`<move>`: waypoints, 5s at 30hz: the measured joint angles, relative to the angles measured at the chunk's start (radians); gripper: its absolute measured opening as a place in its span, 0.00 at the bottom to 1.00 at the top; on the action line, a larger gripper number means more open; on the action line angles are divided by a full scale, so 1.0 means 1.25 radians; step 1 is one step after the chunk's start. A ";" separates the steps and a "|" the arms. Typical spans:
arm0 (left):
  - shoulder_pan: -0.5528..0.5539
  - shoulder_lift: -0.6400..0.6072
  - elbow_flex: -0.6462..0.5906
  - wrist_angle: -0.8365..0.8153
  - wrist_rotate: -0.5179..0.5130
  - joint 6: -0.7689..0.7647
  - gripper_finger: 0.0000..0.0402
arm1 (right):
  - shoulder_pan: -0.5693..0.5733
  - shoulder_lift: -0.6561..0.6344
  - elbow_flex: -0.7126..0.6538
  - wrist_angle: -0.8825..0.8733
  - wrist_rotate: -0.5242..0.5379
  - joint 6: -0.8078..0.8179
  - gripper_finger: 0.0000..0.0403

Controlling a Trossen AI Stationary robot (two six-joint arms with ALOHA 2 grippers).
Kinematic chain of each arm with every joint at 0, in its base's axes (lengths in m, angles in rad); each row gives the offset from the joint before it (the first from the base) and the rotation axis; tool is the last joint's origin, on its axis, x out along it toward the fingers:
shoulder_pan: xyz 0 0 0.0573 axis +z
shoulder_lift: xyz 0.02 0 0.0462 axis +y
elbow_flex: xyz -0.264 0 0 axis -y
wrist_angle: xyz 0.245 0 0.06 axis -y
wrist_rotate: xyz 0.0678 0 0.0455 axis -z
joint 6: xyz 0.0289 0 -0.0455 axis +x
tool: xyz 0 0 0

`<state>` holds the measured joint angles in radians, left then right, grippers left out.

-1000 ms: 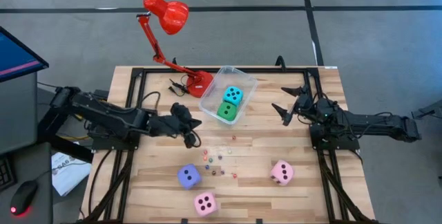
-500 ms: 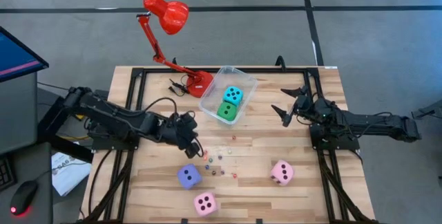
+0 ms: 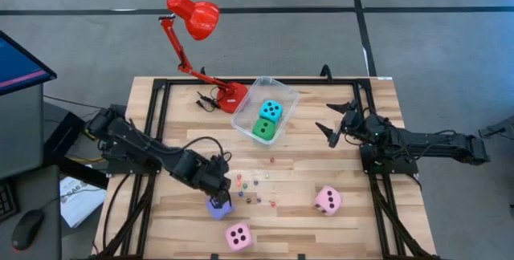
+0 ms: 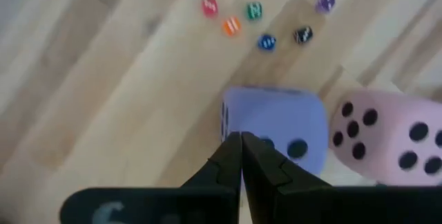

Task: Pick & Place Dice
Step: Put the purple dice into the transparent bin

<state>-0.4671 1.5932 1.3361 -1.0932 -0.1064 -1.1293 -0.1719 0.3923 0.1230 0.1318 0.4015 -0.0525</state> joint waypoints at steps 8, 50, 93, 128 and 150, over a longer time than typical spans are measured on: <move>0.001 0.000 -0.001 0.001 0.022 0.002 0.01 | 0.000 0.000 0.000 -0.001 0.000 0.000 0.99; 0.007 -0.001 -0.015 0.000 0.028 0.039 0.99 | 0.000 0.000 0.000 -0.007 0.000 -0.001 0.99; -0.005 0.140 -0.034 0.156 0.087 0.069 0.99 | 0.000 0.000 0.000 -0.022 0.000 -0.006 0.99; 0.016 0.012 -0.037 0.002 0.041 0.043 0.99 | 0.000 0.000 0.000 -0.022 0.000 0.000 0.99; 0.007 0.027 -0.036 0.073 0.077 -0.444 0.99 | 0.000 0.000 0.000 -0.025 0.000 0.000 0.99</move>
<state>-0.4583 1.6268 1.2915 -1.0019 -0.0106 -1.6843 -0.1719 0.3923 0.1234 0.1009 0.4011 -0.0525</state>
